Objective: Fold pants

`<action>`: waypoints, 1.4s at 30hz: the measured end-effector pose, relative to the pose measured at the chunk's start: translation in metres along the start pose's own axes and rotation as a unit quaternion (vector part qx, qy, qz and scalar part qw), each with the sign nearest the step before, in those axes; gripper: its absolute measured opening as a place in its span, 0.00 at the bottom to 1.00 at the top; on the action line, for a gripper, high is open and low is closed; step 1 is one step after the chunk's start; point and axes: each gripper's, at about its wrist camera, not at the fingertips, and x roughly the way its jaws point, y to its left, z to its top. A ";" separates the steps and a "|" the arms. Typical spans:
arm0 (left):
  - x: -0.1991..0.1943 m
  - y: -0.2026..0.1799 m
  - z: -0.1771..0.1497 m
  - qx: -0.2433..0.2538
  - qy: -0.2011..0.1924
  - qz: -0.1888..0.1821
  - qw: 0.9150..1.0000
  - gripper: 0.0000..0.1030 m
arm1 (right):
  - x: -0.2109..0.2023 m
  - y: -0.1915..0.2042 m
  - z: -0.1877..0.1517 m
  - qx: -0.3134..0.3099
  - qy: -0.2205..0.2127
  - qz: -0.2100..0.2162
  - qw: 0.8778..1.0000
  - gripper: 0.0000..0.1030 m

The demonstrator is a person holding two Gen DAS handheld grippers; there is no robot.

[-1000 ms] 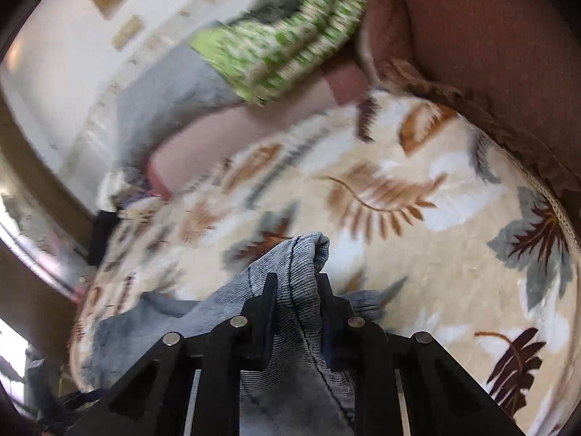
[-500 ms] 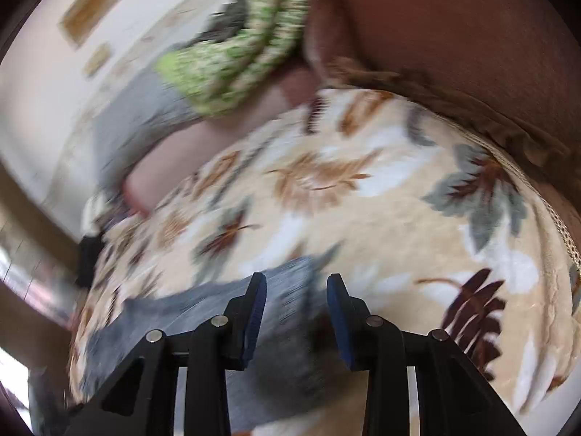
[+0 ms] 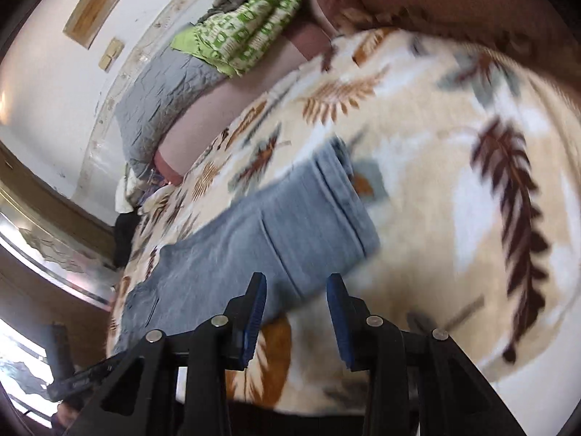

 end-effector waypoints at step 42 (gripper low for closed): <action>-0.010 -0.023 -0.015 0.009 0.015 -0.018 1.000 0.70 | 0.023 0.005 0.056 0.062 -0.027 0.134 0.989 0.51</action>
